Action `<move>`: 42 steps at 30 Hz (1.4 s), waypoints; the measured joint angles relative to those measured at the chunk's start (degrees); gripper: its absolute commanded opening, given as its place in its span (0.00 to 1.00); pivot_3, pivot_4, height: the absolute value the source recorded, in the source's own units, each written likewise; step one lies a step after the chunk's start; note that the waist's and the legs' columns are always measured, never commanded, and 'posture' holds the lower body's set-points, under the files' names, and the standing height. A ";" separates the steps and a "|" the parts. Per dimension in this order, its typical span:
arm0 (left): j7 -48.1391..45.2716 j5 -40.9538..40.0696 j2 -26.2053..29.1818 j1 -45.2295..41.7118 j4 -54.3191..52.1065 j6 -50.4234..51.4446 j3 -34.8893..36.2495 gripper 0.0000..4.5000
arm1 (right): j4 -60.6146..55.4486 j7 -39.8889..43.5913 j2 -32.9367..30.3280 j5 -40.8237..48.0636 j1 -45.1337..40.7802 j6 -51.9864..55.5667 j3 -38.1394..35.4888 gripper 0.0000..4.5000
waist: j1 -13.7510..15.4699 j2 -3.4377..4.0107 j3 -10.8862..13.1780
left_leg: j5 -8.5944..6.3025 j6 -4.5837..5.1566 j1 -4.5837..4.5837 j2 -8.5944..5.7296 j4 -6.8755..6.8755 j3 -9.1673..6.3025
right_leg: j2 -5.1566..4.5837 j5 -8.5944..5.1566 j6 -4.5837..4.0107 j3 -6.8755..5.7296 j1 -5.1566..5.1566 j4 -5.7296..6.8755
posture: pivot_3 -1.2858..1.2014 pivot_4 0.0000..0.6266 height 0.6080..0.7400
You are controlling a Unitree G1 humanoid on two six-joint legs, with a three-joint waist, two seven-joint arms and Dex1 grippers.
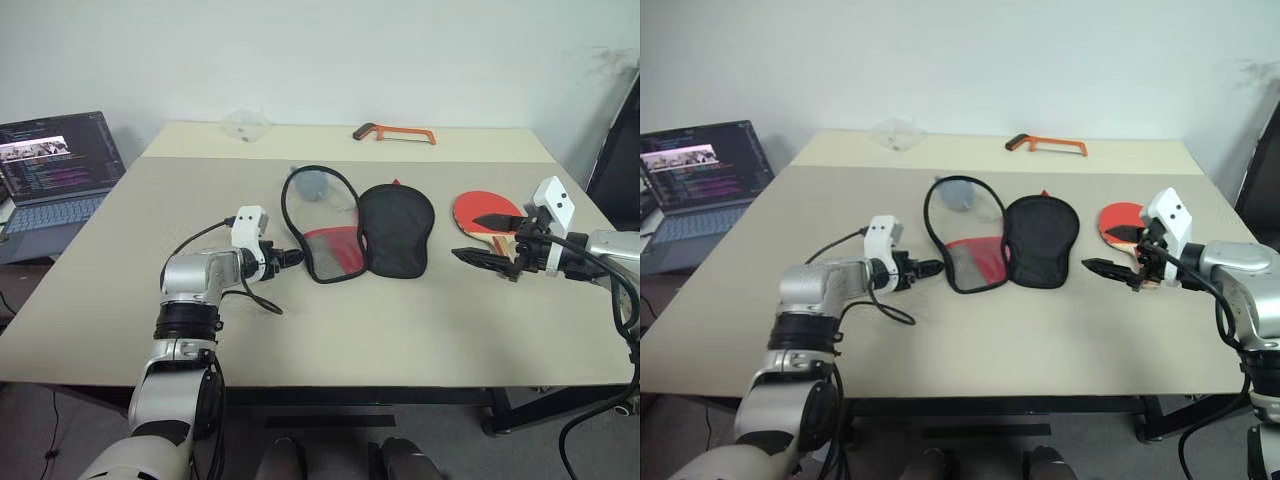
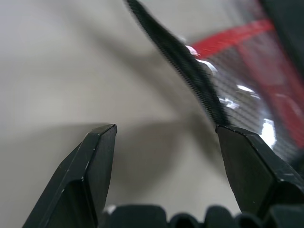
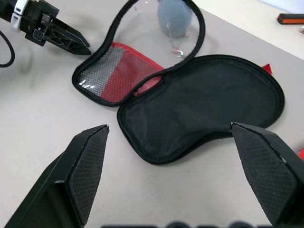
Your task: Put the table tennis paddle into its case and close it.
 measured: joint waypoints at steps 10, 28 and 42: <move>2.44 -4.27 -3.00 2.87 -4.87 4.99 1.80 0.80 | -1.38 -0.37 -0.24 0.02 1.08 0.40 -0.28 1.00 | 0.03 0.00 0.00 | 0.00 0.00 0.01 -0.01 0.00 -0.03 | 0.00 0.00 0.00 -0.01 0.03 -0.01 | 0.52 0.24 1.00; 6.43 -4.26 -12.27 -2.18 5.68 -3.65 1.56 0.43 | -1.47 -0.69 -0.03 0.03 0.86 0.41 -0.27 1.00 | 0.94 0.03 -0.02 | 0.03 0.04 0.07 -0.09 -0.07 -0.39 | -0.02 0.04 0.03 -0.29 0.46 -0.54 | 0.52 0.24 1.00; 7.30 -3.88 -12.91 -5.07 10.02 -7.51 0.92 0.02 | -1.45 -0.96 0.03 0.01 0.81 0.40 -0.27 1.00 | 0.96 0.03 -0.02 | 0.03 0.04 0.05 -0.10 -0.07 -0.45 | -0.02 0.01 0.09 -0.38 0.50 -0.62 | 0.52 0.24 1.00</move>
